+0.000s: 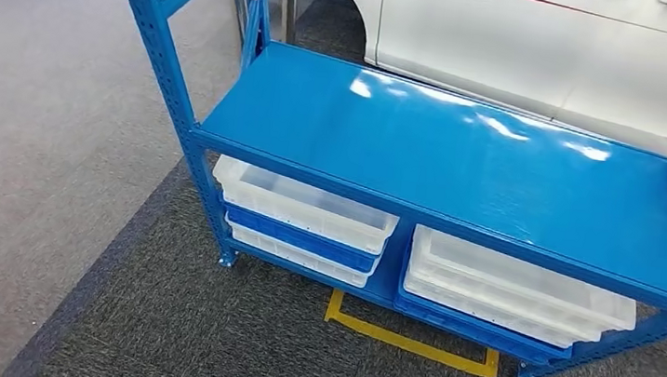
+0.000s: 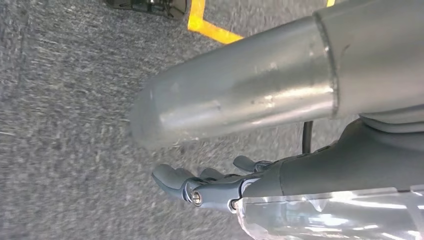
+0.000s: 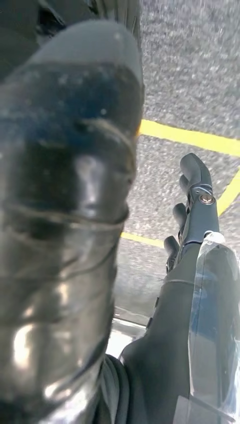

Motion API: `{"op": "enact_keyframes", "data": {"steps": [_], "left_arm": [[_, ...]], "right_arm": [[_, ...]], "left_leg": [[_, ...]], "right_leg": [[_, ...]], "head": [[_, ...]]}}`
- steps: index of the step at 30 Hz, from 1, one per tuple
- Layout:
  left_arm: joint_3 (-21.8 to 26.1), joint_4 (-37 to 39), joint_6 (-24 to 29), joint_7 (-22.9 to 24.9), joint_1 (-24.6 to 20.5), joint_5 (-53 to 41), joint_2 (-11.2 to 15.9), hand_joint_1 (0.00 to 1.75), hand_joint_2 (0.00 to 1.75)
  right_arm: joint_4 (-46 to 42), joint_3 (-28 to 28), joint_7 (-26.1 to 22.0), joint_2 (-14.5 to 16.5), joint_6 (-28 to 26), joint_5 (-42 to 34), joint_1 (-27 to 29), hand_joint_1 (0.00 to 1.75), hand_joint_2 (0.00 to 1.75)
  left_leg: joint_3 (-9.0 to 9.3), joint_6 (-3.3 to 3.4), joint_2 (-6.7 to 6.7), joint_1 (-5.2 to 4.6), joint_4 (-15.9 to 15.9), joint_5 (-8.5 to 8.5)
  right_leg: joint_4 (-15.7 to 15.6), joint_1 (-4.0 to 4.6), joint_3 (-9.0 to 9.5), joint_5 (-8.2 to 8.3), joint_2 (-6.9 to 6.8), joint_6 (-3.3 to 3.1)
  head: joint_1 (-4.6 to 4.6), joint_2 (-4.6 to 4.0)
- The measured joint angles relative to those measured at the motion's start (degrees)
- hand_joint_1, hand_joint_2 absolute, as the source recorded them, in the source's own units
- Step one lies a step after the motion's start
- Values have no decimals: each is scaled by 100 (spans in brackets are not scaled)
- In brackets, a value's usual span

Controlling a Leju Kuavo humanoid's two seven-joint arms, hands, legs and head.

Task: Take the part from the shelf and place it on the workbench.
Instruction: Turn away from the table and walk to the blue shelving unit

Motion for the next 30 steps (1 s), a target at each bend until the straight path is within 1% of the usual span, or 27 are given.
{"op": "enact_keyframes", "data": {"steps": [1, 2, 3, 5, 6, 7, 8, 9, 10, 11, 12, 13, 14, 15, 16, 17, 18, 20, 21, 22, 23, 25, 26, 27, 28, 29, 30], "left_arm": [[1, 0, -1, 0, -3, 0, -3, 0, 0], [1, 0, -1, 0, -4, 0, -6, 0, 0], [2, 0, -2, 0, 0, 0, -8, 0, 0], [3, -1, -3, 0, 15, 0, -6, 0, 0], [3, -2, -3, -1, 22, 0, -3, 0, 0], [3, -2, -3, -1, 22, 0, -3, 0, 0], [3, -3, -3, -1, 15, -1, -2, 0, 0], [3, -2, -4, -1, 5, -1, -3, 0, 0], [3, -2, -4, 0, -5, -1, -4, 0, 0], [3, -2, -4, 0, -11, -1, -3, 0, 0], [3, -2, -4, 0, -8, 0, -3, 0, 0], [4, -2, -4, 0, -1, 0, -2, 0, 0], [4, -2, -4, 0, 7, 0, -1, 0, 0], [5, -2, -4, 0, 10, 0, 2, 0, 0], [5, -2, -4, 0, 7, -1, 4, 0, 0], [5, -2, -4, -1, 4, -1, 5, 0, 0], [5, -2, -4, -1, 4, -1, 5, 0, 0], [5, -2, -4, -1, 19, 0, 6, 0, 0], [5, -2, -4, -1, 26, 0, 4, 0, 0], [5, -2, -4, -1, 30, -1, 3, 0, 0], [5, -2, -4, -1, 25, -1, 1, 0, 0], [5, -2, -4, 0, 11, -1, -1, 0, 0], [5, -2, -4, 0, 5, -1, 1, 0, 0], [5, -2, -4, 0, 4, 0, 2, 0, 0], [5, -2, -4, 0, 5, 0, 4, 0, 0], [5, -2, -4, 0, 6, 0, 4, 0, 0], [5, -2, -4, 0, 7, 0, 4, 0, 0]], "right_arm": [[1, 1, 0, -1, -1, 0, 2, 0, 0], [1, 1, -2, -2, -1, 0, -2, 0, 0], [1, 2, -4, -3, -1, 0, -14, 0, 0], [-1, 2, -7, -1, 1, 0, -40, 0, 0], [-1, 1, -5, 0, 0, 0, -44, 0, 0], [-1, -1, -4, 2, -1, 0, -38, 0, 0], [0, -2, -3, 4, -1, 0, -29, 0, 0], [1, -2, -2, 3, -1, 0, -16, 0, 0], [1, -2, -2, 3, 0, 0, -4, 0, 0], [2, -2, -1, 3, 1, 0, 4, 0, 0], [1, -2, -1, 3, 1, 0, 8, 0, 0], [1, -2, 0, 3, 1, 0, 7, 0, 0], [1, -2, 0, 3, 1, 0, 3, 0, 0], [1, -2, -1, 4, 1, 0, 0, 0, 0], [1, -2, -1, 4, 1, 0, -5, 0, 0], [1, -2, -1, 4, 1, 0, -8, 0, 0], [0, -2, -2, 5, 1, 0, -14, 0, 0], [-1, -2, -2, 5, 1, 0, -32, 0, 0], [-1, -2, -2, 4, 1, 0, -39, 0, 0], [-1, -2, -2, 2, 1, 0, -42, 0, 0], [-1, -2, -2, 1, 1, 0, -38, 0, 0], [-1, -2, -1, -1, 1, 0, -25, 0, 0], [-1, -2, -1, -1, 1, 0, -20, 0, 0], [0, -2, 0, -1, 1, 0, -16, 0, 0], [1, -2, 0, -1, 1, 0, -11, 0, 0], [1, -2, 0, -1, 1, 0, -8, 0, 0], [1, -2, 0, -1, 1, 0, -4, 0, 0]], "left_leg": [[-8, -20, -70, -4, 21, -8], [-24, -47, -128, -5, 34, -9], [-43, -83, -179, -3, 37, -6], [-76, -159, -270, 8, 27, 7], [-96, -188, -220, 3, 58, -19], [-154, -212, -96, -5, 179, -105], [-261, -232, 72, -10, 414, -252], [-427, -251, 260, -13, 757, -444], [-623, -272, 371, -4, 1157, -637], [-783, -290, 422, 5, 1485, -756], [-858, -303, 444, 11, 1646, -772], [-808, -308, 457, 14, 1568, -672], [-632, -302, 479, 16, 1249, -482], [-397, -283, 536, 14, 804, -302], [-194, -253, 582, -1, 419, -165], [-58, -215, 616, -17, 155, -90], [-11, -179, 630, -34, 41, -78], [-19, -110, 574, -44, 25, -65], [-8, -77, 550, -31, 0, -49], [8, -37, 526, -15, -24, -29], [21, -2, 502, 0, -47, -6], [14, 46, 457, -6, -52, 16], [3, 56, 429, -15, -47, 19], [-1, 62, 397, -23, -41, 18], [0, 63, 363, -27, -34, 15], [7, 59, 325, -28, -24, 9], [13, 50, 290, -28, -11, 1]], "right_leg": [[-319, 2, 126, 131, 109, -17], [-514, 7, 201, 193, 188, -28], [-577, 19, 222, 188, 220, -34], [-602, 17, 226, 213, 112, -63], [-630, 2, 240, 226, 49, -96], [-659, -17, 254, 240, -27, -135], [-686, -32, 264, 251, -109, -169], [-689, -19, 264, 249, -188, -190], [-685, -10, 256, 246, -269, -200], [-679, -2, 247, 241, -348, -202], [-673, 1, 242, 235, -420, -200], [-666, 2, 241, 228, -482, -192], [-659, 1, 247, 219, -535, -180], [-650, 2, 256, 207, -580, -162], [-641, 13, 263, 194, -619, -139], [-635, 23, 270, 185, -647, -111], [-633, 32, 277, 180, -666, -83], [-654, 42, 302, 186, -692, -21], [-625, 38, 308, 157, -656, 17], [-539, 37, 290, 85, -572, 54], [-335, 36, 216, -56, -456, 83], [373, 28, -103, -450, -244, 107], [736, 24, -283, -598, -207, 110], [943, 21, -395, -630, -198, 110], [948, 18, -413, -547, -195, 106], [708, 14, -316, -350, -191, 95], [311, 12, -143, -106, -175, 75]], "head": [[0, 0], [-1, 0], [-1, 0], [-1, 0], [0, 0], [-4, 0], [-9, 0], [-13, 0], [-18, 0], [-18, 0], [-18, 0], [-18, 0], [-18, 0], [-19, 0], [-18, 0], [-17, 0], [-16, 0], [-14, 0], [-13, 0], [-11, 0], [-9, 0], [-7, 0], [-7, 0], [-8, 0], [-7, 0], [-8, 0], [-7, 0]]}}
